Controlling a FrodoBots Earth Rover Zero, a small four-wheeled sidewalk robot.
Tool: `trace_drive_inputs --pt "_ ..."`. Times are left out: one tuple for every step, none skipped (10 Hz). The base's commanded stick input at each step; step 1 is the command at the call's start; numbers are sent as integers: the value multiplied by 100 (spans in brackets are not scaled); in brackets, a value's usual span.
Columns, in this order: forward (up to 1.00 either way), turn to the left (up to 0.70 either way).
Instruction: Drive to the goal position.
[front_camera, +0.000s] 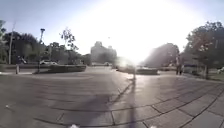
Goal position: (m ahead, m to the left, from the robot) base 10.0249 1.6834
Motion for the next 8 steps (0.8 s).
trace_drive_inputs --pt "63 0" --pt "63 0" --pt "63 0" --pt "63 0" --pt "63 0" --pt "63 0" --pt "63 0" --pt "63 0"
